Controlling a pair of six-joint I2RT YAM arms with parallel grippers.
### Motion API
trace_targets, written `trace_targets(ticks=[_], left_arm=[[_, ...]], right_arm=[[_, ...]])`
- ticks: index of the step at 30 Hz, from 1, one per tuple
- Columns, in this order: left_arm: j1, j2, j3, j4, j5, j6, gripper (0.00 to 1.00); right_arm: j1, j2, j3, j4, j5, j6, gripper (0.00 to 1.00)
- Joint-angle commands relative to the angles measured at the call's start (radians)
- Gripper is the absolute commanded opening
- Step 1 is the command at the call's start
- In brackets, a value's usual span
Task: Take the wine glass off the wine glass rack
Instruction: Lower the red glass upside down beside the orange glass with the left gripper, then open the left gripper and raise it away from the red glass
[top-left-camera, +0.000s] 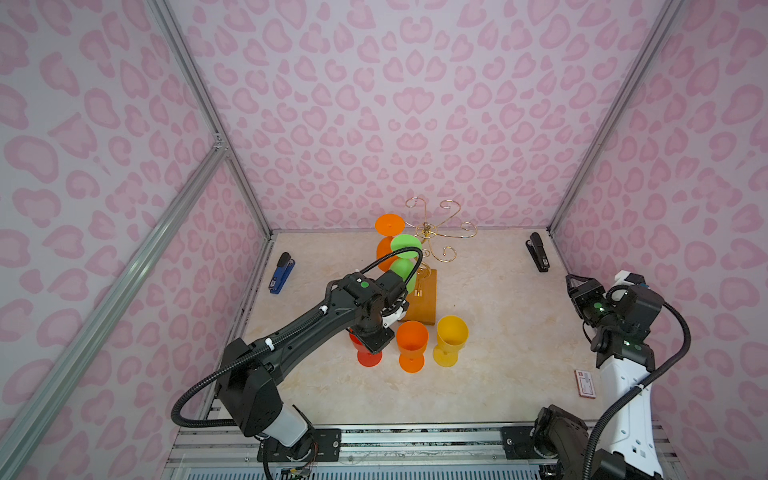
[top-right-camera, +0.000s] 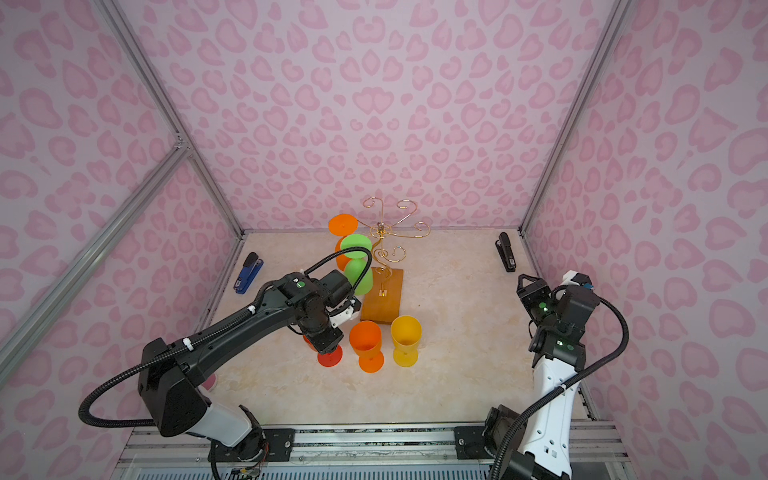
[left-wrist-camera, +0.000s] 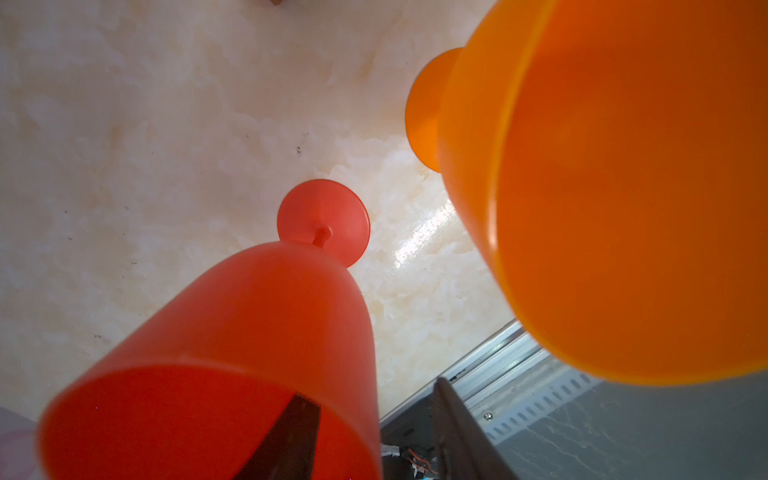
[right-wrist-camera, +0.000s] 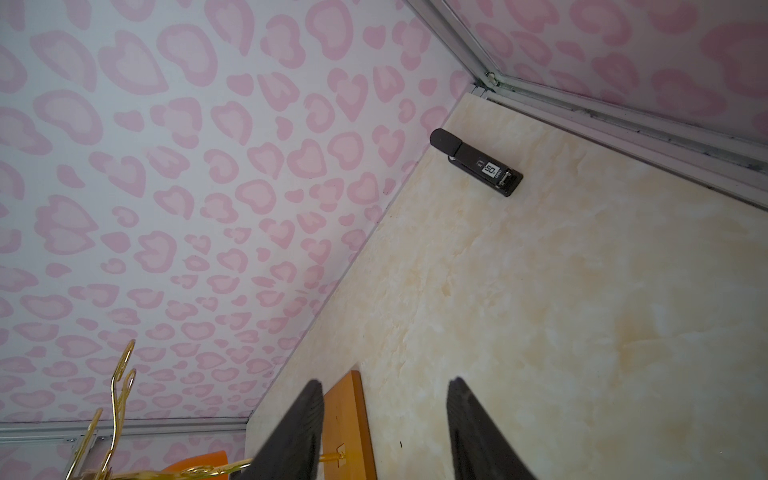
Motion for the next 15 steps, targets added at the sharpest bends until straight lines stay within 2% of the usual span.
trace_targets(ticks=[1,10,15], left_arm=[[0.0,-0.017,0.03,-0.025,0.004,0.003,0.58],[-0.001,-0.222,0.186,-0.049,-0.039,-0.053,0.72],[-0.001,-0.343,0.198,-0.078,-0.023,-0.05,0.73]], right_arm=[[0.0,0.002,-0.005,0.034,-0.009,-0.009,0.49],[0.001,-0.003,-0.004,0.042,-0.022,0.008,0.49],[0.011,-0.006,0.001,0.04,-0.024,0.012,0.49]])
